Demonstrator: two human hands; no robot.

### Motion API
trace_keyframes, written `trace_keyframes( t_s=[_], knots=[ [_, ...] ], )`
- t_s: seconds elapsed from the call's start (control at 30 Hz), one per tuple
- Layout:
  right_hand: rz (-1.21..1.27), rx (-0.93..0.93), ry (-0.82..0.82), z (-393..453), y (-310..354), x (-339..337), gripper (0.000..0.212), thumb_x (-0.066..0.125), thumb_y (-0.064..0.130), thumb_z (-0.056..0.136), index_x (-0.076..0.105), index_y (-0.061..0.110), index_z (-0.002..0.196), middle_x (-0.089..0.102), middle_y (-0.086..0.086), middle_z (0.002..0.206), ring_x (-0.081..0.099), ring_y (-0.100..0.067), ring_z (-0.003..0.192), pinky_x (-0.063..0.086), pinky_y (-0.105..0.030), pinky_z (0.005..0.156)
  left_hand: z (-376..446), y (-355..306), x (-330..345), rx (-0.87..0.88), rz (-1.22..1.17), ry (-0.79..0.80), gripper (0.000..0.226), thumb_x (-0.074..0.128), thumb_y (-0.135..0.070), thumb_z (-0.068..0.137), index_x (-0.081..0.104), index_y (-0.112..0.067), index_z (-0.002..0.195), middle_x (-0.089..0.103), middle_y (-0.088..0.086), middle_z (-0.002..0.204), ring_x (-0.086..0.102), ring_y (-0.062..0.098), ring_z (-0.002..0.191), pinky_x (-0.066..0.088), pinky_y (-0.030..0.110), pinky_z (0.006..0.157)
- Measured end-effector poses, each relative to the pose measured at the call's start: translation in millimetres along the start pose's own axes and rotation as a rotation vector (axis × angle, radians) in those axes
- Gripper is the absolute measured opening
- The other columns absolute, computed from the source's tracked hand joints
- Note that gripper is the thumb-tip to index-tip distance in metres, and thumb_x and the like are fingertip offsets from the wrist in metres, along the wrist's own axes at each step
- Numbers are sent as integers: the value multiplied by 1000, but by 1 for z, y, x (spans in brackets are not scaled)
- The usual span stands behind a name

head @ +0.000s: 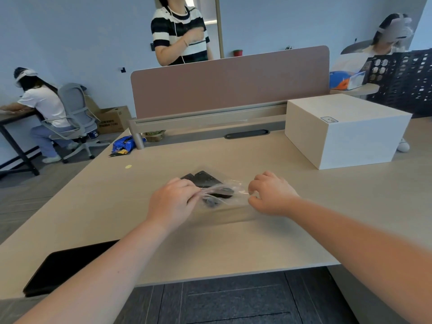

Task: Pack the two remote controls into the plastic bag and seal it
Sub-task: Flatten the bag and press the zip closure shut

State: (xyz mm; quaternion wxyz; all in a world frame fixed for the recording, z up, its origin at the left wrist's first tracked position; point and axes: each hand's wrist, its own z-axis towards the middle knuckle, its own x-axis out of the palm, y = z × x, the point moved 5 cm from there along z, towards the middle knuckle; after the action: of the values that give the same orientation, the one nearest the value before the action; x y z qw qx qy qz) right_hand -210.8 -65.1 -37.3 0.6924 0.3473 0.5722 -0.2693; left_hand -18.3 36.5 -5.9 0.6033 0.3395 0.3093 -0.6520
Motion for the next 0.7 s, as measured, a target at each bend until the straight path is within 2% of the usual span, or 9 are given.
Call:
trace_keyframes(
  t_s=[0.07,0.13,0.23,0.33,0.4,0.43,0.53,0.63,0.7],
  knots=[
    [85,-88,-58,-3,13,-8,54,32,43,77,61,21,118,62,1,122,45,-20,120,38,-36,98,-2,-4,-9,35,1,-43,25,52,-39,81,72,-26,75,69,-10,75,59,17,70,35,20,49],
    [204,-191,-113,-5,30,-14,68,25,51,71,61,22,121,66,0,120,52,-21,118,41,-37,100,-5,-10,-16,60,-22,-85,27,50,-38,83,71,-24,72,68,-8,72,59,17,68,37,21,48],
    [194,-323,-149,-6,52,-17,61,46,61,78,58,23,125,69,-1,114,57,-21,110,45,-38,97,-11,-21,-21,98,-75,-98,28,48,-35,83,66,-19,70,67,-5,69,59,20,67,47,29,46],
    [182,-416,-173,-9,65,-17,41,67,42,81,65,22,116,72,-3,105,59,-23,105,49,-38,91,-16,-36,-21,160,-115,-66,26,47,-33,84,60,-16,68,61,-2,65,56,22,63,45,33,41],
    [199,-458,-200,-11,68,-17,19,68,29,84,74,18,98,75,-8,91,63,-28,93,54,-43,78,-17,-42,-20,191,-113,-37,28,47,-36,84,59,-16,68,60,-4,64,55,20,62,38,27,39],
    [197,-455,-196,-12,69,-16,15,67,27,85,76,17,93,75,-10,87,64,-29,89,55,-44,74,-18,-42,-20,203,-101,-22,27,49,-39,84,60,-18,69,61,-6,65,55,18,64,34,24,40],
    [206,-406,-167,-13,66,-14,18,63,29,89,76,18,95,76,-9,92,65,-30,89,54,-41,75,-19,-40,-16,240,-42,14,24,51,-40,82,66,-23,74,65,-9,70,58,14,68,30,20,46],
    [237,-376,-187,-15,63,-17,22,62,33,89,74,18,99,76,-6,96,66,-30,89,54,-40,75,-19,-38,-16,208,-15,11,30,43,-36,84,68,-24,71,65,-6,62,61,19,61,27,19,45],
    [263,-385,-222,-17,62,-19,18,64,28,88,74,17,97,77,-6,95,67,-31,87,55,-40,74,-20,-37,-17,175,-6,8,33,40,-38,84,67,-24,70,65,-5,57,62,21,56,30,20,42]
  ],
)
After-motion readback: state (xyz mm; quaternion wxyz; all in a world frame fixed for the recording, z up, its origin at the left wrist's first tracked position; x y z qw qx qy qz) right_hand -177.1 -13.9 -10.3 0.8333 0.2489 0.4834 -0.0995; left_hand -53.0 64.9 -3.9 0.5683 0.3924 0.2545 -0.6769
